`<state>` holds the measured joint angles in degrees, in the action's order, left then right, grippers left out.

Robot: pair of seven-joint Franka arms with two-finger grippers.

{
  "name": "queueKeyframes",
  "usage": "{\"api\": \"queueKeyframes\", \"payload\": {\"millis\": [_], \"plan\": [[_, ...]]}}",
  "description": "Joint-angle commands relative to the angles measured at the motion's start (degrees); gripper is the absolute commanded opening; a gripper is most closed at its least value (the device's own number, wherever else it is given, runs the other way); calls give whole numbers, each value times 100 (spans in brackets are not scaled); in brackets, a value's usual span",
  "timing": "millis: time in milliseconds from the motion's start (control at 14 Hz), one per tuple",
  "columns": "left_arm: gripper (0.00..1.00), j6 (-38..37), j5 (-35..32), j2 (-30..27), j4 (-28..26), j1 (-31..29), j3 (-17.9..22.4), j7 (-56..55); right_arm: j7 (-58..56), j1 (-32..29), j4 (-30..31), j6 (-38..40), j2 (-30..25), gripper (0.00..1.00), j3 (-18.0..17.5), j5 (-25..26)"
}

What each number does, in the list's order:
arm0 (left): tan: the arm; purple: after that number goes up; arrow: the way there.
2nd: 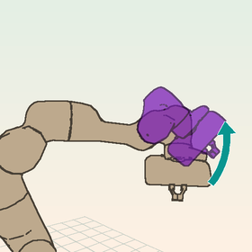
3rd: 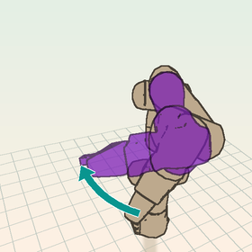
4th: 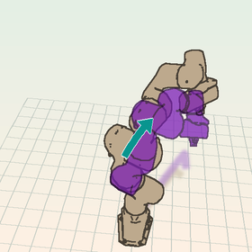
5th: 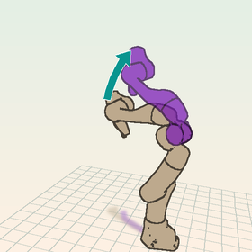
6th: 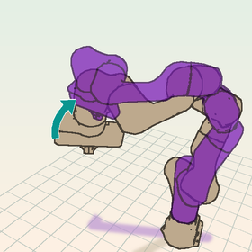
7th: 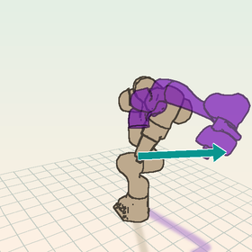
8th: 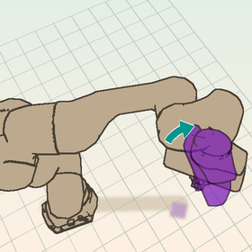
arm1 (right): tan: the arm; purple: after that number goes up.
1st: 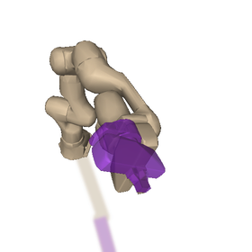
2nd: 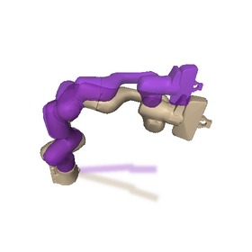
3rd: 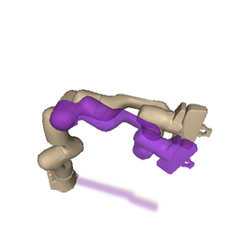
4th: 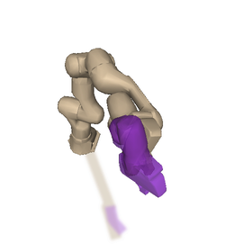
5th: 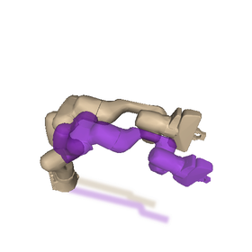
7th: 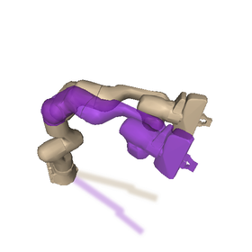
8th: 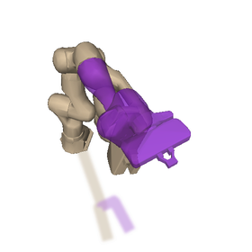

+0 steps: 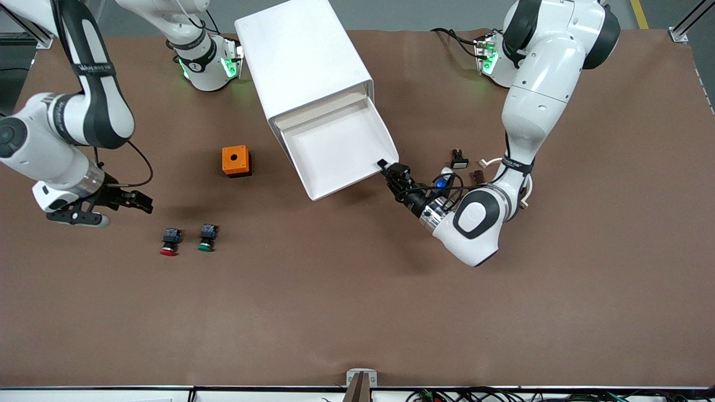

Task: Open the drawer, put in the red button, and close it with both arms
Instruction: 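Pull the drawer open with the left gripper while the right gripper reaches the red button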

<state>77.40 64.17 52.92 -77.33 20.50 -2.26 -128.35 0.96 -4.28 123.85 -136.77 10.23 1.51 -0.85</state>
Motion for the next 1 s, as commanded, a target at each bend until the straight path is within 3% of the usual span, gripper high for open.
{"api": "queueKeyframes", "payload": {"millis": [0, 71, 571, 929], "plan": [[95, -58, 96, -1, 43, -11, 7, 73, 456, 181, 42, -568, 426, 100, -11, 41], [100, -58, 79, -1, 43, -28, 7, 221, 527, 226, 51, -796, 610, 100, -10, 41], [100, -93, -1202, -107, 481, -178, 24, 1960, 537, 235, 7, -2037, 1543, 100, -19, 41], [100, -84, -1862, -422, 641, -213, 542, 4532, 616, 226, -186, -2055, 1755, 100, -10, 41]]}}
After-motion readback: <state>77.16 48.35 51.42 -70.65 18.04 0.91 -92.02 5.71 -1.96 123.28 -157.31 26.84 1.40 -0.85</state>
